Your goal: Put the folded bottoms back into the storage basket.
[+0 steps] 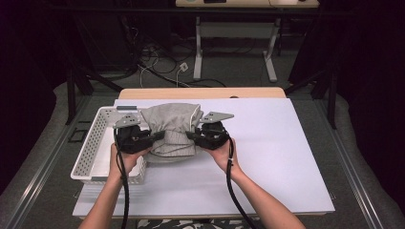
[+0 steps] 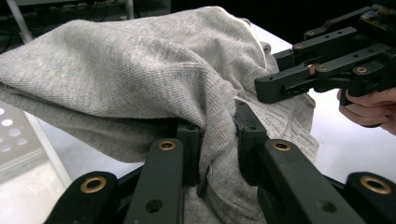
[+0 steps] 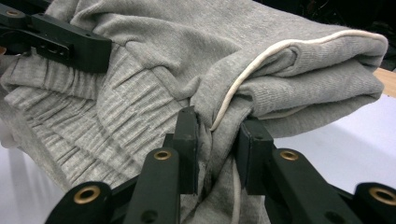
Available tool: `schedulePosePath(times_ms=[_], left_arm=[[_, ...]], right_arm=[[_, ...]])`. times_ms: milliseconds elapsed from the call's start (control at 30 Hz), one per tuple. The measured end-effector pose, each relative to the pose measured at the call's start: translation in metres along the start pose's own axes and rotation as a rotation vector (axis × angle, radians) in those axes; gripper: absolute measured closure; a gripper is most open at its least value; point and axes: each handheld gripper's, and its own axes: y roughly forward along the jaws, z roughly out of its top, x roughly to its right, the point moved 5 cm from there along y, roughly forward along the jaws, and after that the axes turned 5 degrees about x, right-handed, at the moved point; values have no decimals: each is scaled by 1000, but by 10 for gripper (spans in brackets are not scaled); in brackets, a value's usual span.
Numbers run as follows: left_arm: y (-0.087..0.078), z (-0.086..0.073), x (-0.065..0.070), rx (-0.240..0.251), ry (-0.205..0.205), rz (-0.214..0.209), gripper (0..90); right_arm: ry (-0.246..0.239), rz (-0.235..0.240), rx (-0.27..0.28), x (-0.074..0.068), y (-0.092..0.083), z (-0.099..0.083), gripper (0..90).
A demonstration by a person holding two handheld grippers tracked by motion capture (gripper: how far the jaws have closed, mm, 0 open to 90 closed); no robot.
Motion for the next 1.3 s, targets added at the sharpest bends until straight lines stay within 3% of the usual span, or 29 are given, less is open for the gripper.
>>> schedulePosePath(times_ms=[267, 600, 1300], left_arm=[[-3, 1, -3, 10, -8, 7, 765], [-8, 3, -4, -6, 17, 21, 765], [-16, 8, -9, 18, 2, 24, 773]], right_arm=[[-1, 4, 2, -2, 3, 2, 726], [-2, 10, 0, -6, 7, 4, 725], [19, 31, 6, -9, 15, 6, 720]])
